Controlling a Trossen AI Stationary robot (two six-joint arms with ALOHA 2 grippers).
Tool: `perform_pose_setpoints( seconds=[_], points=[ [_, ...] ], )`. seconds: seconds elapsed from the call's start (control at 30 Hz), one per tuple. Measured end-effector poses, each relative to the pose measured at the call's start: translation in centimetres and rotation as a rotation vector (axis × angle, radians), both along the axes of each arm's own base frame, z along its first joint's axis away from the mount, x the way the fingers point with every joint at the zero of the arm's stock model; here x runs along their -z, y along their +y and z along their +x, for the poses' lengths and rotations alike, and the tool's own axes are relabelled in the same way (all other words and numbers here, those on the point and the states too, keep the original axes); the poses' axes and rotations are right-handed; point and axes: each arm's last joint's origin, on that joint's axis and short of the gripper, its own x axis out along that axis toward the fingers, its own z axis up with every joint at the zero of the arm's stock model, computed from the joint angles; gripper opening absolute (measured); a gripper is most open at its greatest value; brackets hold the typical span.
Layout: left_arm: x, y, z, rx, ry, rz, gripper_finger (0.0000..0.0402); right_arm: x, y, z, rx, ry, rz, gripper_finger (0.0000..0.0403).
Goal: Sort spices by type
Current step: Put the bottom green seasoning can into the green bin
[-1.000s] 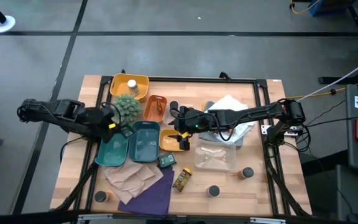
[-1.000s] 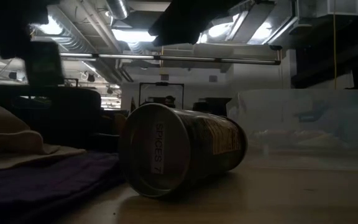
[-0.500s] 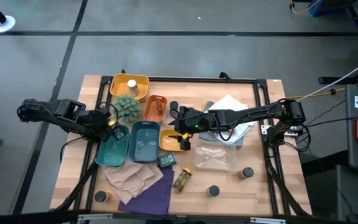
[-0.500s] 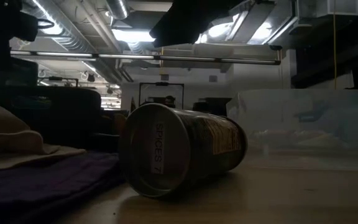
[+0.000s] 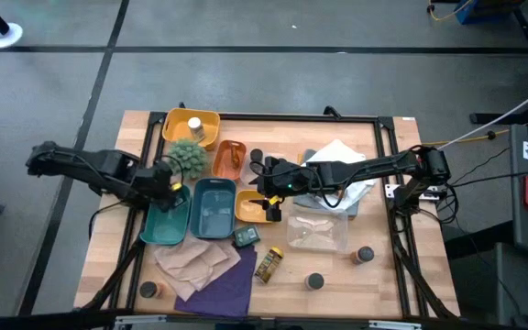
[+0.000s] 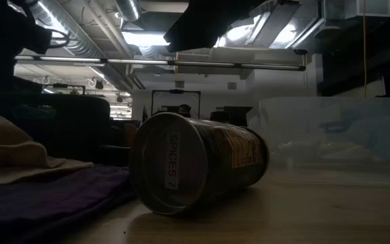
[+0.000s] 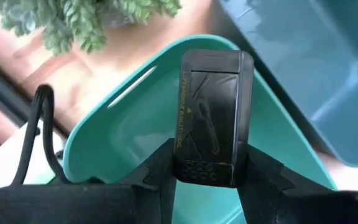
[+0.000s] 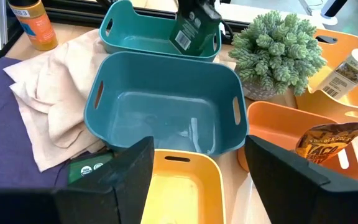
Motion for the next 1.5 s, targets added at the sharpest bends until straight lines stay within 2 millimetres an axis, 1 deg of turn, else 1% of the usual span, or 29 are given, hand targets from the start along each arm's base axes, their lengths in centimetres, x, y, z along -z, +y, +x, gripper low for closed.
perform_pose_setpoints(
  seconds=[0.13, 0.4, 0.83, 0.93, 1.03, 1.1, 1.5],
  points=[
    [0.5, -0.1, 1.0, -0.050, 0.050, 0.019, 0.0117, 0.0, 0.0, 0.0, 0.000, 0.000, 0.000, 0.0250],
    [1.2, -0.4, 2.5, -0.153, 0.086, 0.005, 0.0117, 0.0, 0.0, 0.0, -0.001, 0.000, -0.001, 0.0250],
    [2.4, -0.6, 4.0, -0.275, 0.171, 0.004, 0.0117, 0.0, 0.0, 0.0, -0.001, 0.000, -0.002, 0.0250],
    [2.6, -0.7, 4.4, -0.304, 0.180, -0.012, 0.0139, 0.0, 0.0, 0.0, -0.001, 0.000, -0.002, 0.0250],
    [2.8, -0.8, 4.6, -0.307, 0.202, -0.030, 0.0161, 0.0, 0.0, 0.0, -0.001, 0.000, -0.002, 0.0250],
    [3.0, -0.9, 4.7, -0.297, 0.215, -0.040, 0.0167, 0.0, 0.0, 0.0, -0.001, 0.000, -0.002, 0.0250],
    [3.1, -1.0, 4.8, -0.264, 0.242, -0.075, 0.0167, 0.0, 0.0, 0.0, -0.001, -0.001, -0.002, 0.0250]
  ],
)
